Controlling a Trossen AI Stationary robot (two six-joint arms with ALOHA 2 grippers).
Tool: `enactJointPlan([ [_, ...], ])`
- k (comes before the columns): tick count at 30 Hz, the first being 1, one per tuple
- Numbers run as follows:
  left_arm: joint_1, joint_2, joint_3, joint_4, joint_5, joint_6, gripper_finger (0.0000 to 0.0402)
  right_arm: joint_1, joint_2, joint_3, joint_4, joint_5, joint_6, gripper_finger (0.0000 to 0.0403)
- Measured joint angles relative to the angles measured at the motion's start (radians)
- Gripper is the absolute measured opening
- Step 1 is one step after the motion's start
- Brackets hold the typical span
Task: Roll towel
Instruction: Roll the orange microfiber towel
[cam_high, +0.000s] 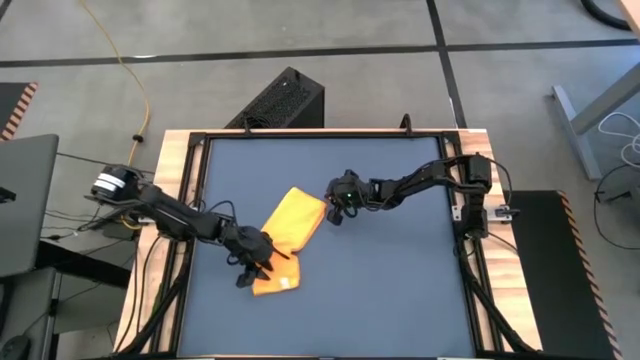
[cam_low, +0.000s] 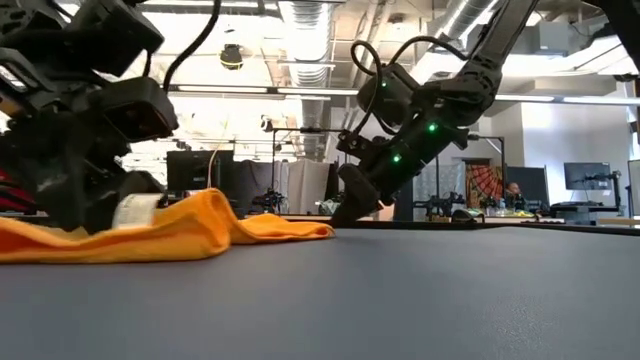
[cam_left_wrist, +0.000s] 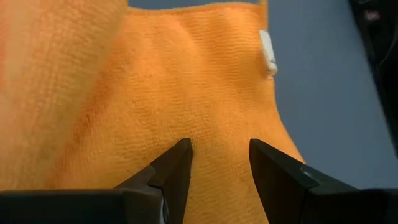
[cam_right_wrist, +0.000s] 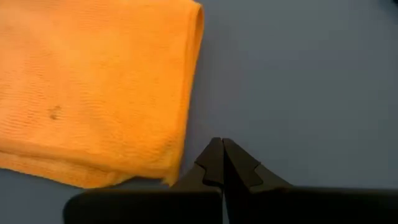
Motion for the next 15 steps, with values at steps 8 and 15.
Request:
enactJointPlan([
  [8,0.001,-0.181,-0.001,-0.214,-0.085,0.035,0.0155,0.056,-0.040,0.001,0.045,0.061,0.003,0.0017],
  [15,-0.027,-0.146,0.000,-0.024,-0.156,0.043,0.0155,0.134,-0.014,0.001,0.039,0.051,0.048,0.0017],
])
